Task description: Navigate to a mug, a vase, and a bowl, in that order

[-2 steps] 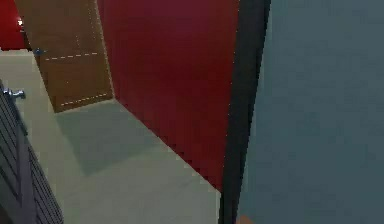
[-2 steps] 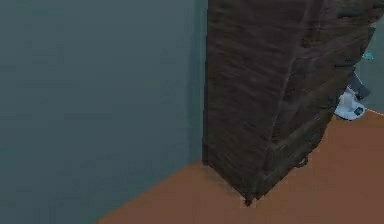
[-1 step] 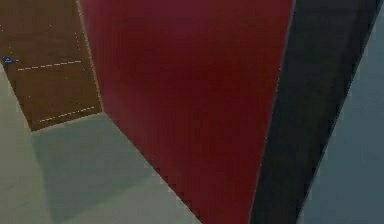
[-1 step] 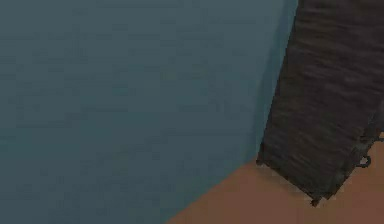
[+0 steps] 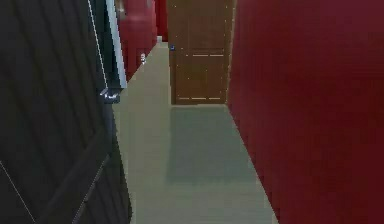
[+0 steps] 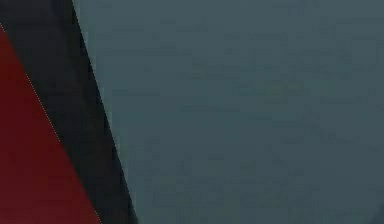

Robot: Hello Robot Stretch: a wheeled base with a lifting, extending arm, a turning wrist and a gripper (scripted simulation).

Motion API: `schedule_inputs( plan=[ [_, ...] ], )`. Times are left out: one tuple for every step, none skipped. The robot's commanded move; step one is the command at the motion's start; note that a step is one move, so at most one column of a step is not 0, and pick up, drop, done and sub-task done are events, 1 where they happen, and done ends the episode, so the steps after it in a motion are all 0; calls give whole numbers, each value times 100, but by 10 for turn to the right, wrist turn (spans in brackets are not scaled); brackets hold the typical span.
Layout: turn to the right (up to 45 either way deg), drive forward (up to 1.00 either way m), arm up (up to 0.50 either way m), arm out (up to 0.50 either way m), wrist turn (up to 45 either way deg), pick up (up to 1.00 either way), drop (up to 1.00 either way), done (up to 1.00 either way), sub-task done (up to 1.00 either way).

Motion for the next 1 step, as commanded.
schedule_inputs(
  plan=[
    [0,100,0,0,0,0,0,0,0]
  ],
)
